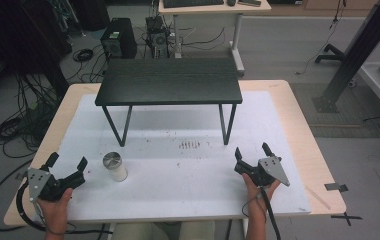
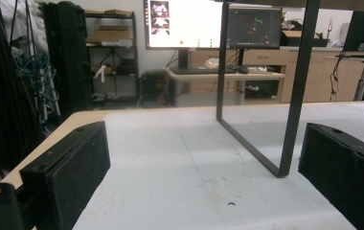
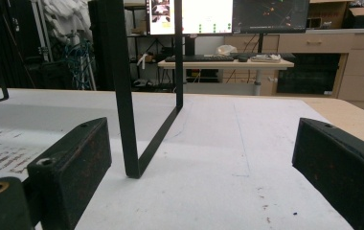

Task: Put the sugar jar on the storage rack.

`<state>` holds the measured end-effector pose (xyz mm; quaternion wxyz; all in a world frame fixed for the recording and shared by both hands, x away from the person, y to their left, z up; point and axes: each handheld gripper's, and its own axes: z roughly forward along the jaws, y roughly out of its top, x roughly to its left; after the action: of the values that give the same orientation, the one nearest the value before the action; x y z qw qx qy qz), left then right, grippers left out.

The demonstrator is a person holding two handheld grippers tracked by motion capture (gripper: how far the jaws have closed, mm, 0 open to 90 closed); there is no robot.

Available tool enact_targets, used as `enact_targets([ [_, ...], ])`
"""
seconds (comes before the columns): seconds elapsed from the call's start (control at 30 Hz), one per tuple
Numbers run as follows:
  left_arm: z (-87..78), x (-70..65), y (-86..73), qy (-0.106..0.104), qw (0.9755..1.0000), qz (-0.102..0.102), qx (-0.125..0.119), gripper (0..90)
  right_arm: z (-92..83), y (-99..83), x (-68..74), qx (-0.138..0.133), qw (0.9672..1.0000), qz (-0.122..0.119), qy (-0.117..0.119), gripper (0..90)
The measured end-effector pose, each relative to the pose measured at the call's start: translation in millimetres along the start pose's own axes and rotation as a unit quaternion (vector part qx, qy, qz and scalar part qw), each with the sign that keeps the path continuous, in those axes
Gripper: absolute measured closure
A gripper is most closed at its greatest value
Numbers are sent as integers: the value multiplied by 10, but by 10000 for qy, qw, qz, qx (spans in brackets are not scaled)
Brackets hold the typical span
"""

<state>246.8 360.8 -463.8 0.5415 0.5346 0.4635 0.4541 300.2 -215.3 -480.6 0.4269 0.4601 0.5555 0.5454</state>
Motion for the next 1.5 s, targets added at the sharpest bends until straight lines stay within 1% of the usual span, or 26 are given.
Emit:
enact_targets([
  [0.17, -1, -1, 0, 2, 10000, -3, -7, 24, 1, 0, 2, 4, 10000, -18, 1, 67],
  [0.23, -3, -1, 0, 7, 10000, -4, -21, 2, 2, 1, -1, -4, 10000, -30, 1, 67],
  [0.63, -2, 1, 1, 7, 10000, -19, -19, 2, 3, 2, 0, 1, 10000, -38, 5, 67],
  [0.7, -1, 2, 2, 34, 10000, -20, -9, 2, 5, 3, 0, 7, 10000, -36, 4, 67],
  [0.73, 0, 2, 3, 53, 10000, -33, -4, 3, 5, 3, 0, 11, 10000, -35, 5, 67],
  [0.8, -4, 8, 5, -7, 10000, -74, -16, 4, 5, 3, 0, 9, 10000, -36, 13, 67],
  [0.83, -7, 14, 7, -40, 9999, -135, -13, 4, 5, 3, -1, 10, 10000, -33, 15, 67],
  [0.87, -11, 22, 16, -96, 9995, -300, -5, 6, 6, 3, -1, 14, 10000, -33, 19, 67],
  [0.9, -11, 22, 16, -96, 9995, -300, -5, 9, 6, 3, -1, 14, 10000, -33, 19, 67],
  [0.93, -26, 19, 40, -111, 9991, -395, -40, 9, 5, 3, 0, 11, 10000, -39, 20, 67],
  [0.97, -33, 12, 57, -105, 9992, -384, -65, 10, 5, 3, 0, 7, 10000, -39, 21, 66],
  [1.0, -43, -1, 83, -102, 9993, -345, -86, 9, 5, 3, -1, 9, 10000, -38, 22, 66],
  [1.1, -62, -60, 191, -179, 9995, -227, -152, 9, 6, 3, -1, 13, 10000, -41, 29, 67],
  [1.13, -62, -60, 191, -179, 9995, -227, -152, 9, 5, 3, 0, 8, 10000, -40, 27, 66],
  [1.17, -75, -94, 253, -211, 9995, -170, -186, 9, 4, 3, 0, 4, 10000, -42, 26, 66],
  [1.33, -120, -184, 409, -318, 9988, -243, -297, 3, 3, 2, 0, -3, 10000, -46, 27, 67],
  [1.4, -132, -202, 434, -332, 9986, -235, -324, 3, 4, 2, 0, -3, 10000, -46, 26, 67],
  [1.43, -156, -239, 479, -345, 9985, -240, -357, 2, 4, 2, 0, -1, 10000, -47, 27, 66],
  [1.5, -175, -278, 511, -364, 9983, -253, -372, 2, 4, 2, 0, -2, 10000, -47, 27, 66],
])
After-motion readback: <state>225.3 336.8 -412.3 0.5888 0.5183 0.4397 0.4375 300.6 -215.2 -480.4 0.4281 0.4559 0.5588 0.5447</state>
